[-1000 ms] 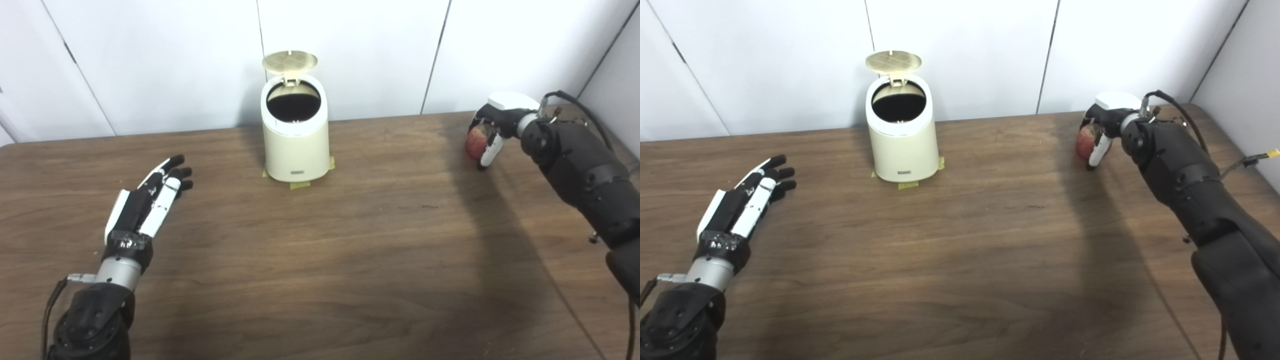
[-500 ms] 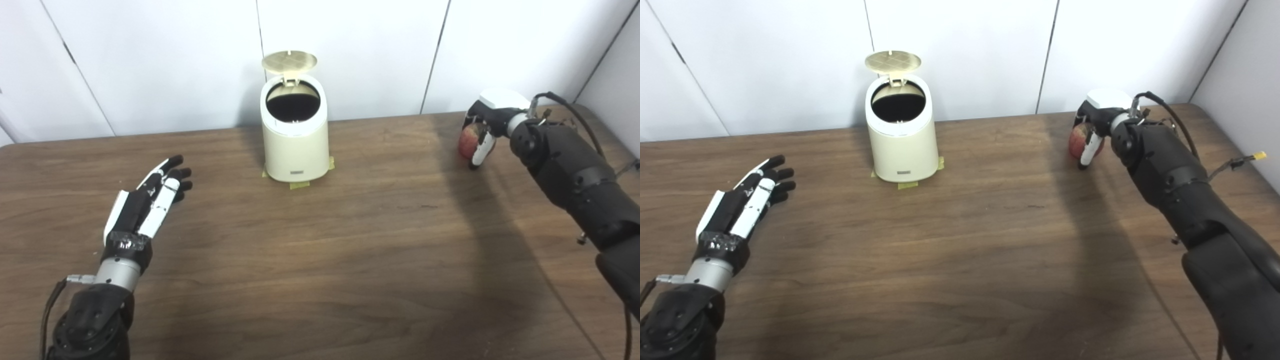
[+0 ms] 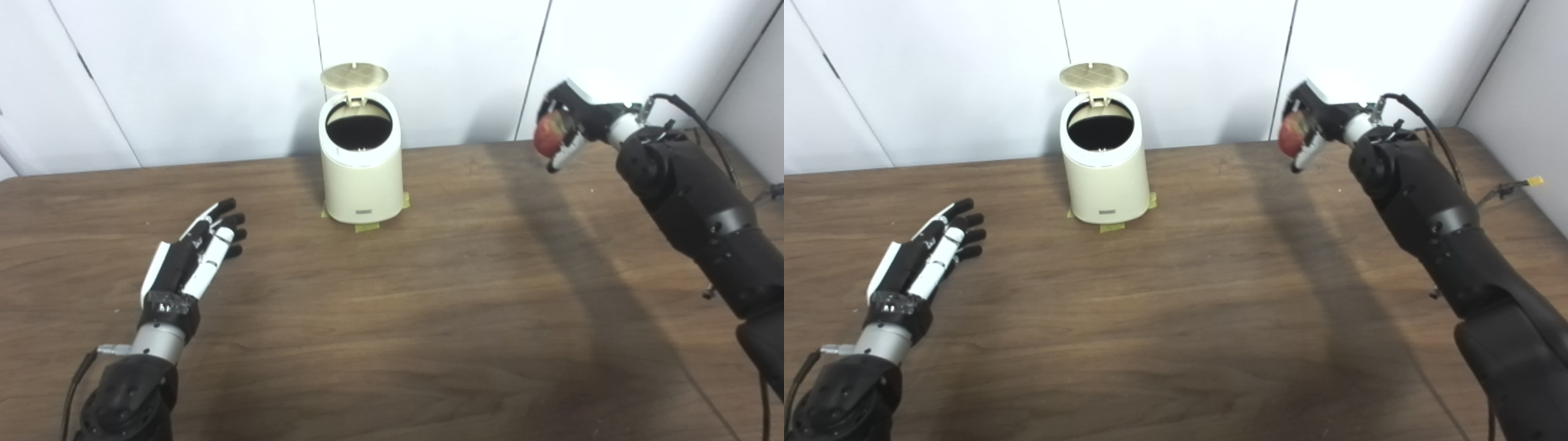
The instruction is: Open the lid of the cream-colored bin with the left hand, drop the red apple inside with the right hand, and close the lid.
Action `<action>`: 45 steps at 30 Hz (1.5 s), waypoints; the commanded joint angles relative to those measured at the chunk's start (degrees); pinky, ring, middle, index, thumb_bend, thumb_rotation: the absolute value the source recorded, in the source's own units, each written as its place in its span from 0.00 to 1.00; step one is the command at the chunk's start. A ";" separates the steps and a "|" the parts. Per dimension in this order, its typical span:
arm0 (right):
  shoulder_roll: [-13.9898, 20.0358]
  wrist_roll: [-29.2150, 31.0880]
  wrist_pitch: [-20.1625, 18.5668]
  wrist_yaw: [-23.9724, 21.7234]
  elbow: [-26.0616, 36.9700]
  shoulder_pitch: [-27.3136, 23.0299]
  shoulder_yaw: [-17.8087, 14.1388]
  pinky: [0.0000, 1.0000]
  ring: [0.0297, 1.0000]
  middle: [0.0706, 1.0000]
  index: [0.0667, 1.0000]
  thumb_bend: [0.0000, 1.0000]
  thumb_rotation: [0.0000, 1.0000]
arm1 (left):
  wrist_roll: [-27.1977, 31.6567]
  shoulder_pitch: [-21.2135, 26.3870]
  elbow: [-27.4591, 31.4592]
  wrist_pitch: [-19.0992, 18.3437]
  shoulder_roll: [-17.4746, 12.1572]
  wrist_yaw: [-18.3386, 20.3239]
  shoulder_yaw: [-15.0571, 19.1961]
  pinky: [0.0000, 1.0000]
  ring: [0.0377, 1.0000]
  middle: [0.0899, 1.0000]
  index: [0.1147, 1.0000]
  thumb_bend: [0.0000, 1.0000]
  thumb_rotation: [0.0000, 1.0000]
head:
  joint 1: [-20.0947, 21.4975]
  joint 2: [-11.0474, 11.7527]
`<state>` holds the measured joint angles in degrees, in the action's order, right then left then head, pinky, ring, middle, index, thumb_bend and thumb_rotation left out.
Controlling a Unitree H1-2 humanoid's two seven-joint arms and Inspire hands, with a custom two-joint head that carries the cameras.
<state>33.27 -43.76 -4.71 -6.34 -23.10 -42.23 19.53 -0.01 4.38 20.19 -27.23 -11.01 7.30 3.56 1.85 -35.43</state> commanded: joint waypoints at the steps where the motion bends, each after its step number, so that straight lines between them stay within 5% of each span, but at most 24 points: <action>1: 0.19 -0.05 0.76 1.77 3.38 -2.23 -1.44 0.43 0.38 0.46 0.48 0.52 0.00 | -0.80 0.67 0.52 1.46 -0.87 -0.45 -0.21 0.85 0.83 0.85 0.90 0.40 0.69 | -0.18 1.22; 4: -1.33 -0.99 1.38 3.31 6.63 -2.00 -1.72 0.36 0.36 0.45 0.51 0.51 0.00 | -0.39 0.08 0.98 0.89 -0.23 -0.58 -0.16 0.88 0.84 0.85 0.91 0.39 0.69 | -0.38 2.78; 13: -5.55 -1.40 -0.33 1.86 16.40 -1.30 -3.47 0.38 0.37 0.47 0.48 0.52 0.00 | -1.17 -1.44 -0.05 2.74 0.62 -0.88 -0.78 0.86 0.85 0.87 0.91 0.35 0.66 | -1.00 7.08; 25: -9.39 -1.27 4.00 4.22 18.99 -2.35 -3.81 0.30 0.37 0.45 0.49 0.50 0.00 | -2.35 -1.79 -2.25 4.60 1.36 -1.51 -1.86 0.86 0.85 0.87 0.92 0.31 0.65 | -1.63 11.53; 36: -14.49 -1.30 3.00 1.66 22.65 -3.69 -3.30 0.32 0.37 0.46 0.50 0.50 0.00 | -2.91 -1.82 -3.63 6.68 1.76 -2.02 -2.58 0.85 0.84 0.87 0.92 0.28 0.67 | -1.65 11.80; 45: -19.22 -2.58 3.71 1.86 19.53 -6.07 -1.30 0.35 0.38 0.46 0.48 0.50 0.00 | -2.76 -1.88 -3.96 7.33 2.04 -2.04 -2.98 0.84 0.84 0.87 0.93 0.29 0.68 | -1.93 11.52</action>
<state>13.95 -46.19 -1.59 -5.24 -4.06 -44.63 18.81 -2.60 1.38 16.13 -21.77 -9.02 5.41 0.88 0.00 -23.82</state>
